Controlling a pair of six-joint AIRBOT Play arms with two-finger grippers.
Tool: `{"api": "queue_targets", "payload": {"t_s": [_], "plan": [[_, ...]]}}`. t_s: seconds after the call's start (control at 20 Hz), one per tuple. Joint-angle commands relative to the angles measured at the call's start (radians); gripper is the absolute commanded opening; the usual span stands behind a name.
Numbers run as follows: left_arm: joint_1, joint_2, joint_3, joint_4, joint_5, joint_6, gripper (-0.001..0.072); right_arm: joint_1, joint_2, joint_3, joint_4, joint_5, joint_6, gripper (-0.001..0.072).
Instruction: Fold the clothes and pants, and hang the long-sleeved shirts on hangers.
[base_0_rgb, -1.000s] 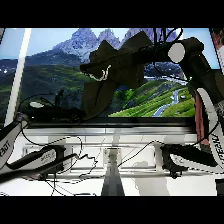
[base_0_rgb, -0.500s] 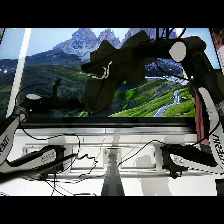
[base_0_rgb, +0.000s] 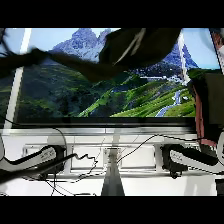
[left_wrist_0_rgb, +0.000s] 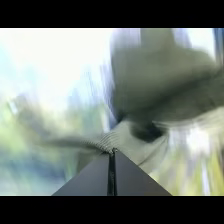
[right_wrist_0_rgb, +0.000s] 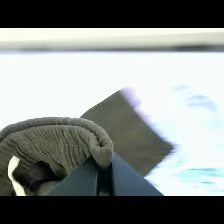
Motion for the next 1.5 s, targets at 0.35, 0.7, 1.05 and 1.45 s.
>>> {"api": "queue_targets", "payload": {"t_s": [0.35, 0.7, 1.05, 1.45], "plan": [[0.325, -0.013, 0.208, 0.483, -0.083, -0.149, 0.0016, -0.327, 0.129, -0.152, -0.010, 0.444, -0.004, 0.0028], [0.361, -0.013, -0.042, 0.769, -0.119, -0.073, 0.0016, -0.327, 0.529, -0.942, -0.024, 0.526, -0.002, 0.0029], [0.379, -0.016, -0.060, 1.046, -0.155, -0.073, 0.0017, -0.327, 0.840, -1.284, 0.081, 0.589, 0.096, 0.0030], [0.400, -0.047, -0.091, 1.124, -0.135, -0.073, 0.0017, -0.327, 0.849, -1.272, -0.010, 0.660, 0.090, 0.0031]]}}
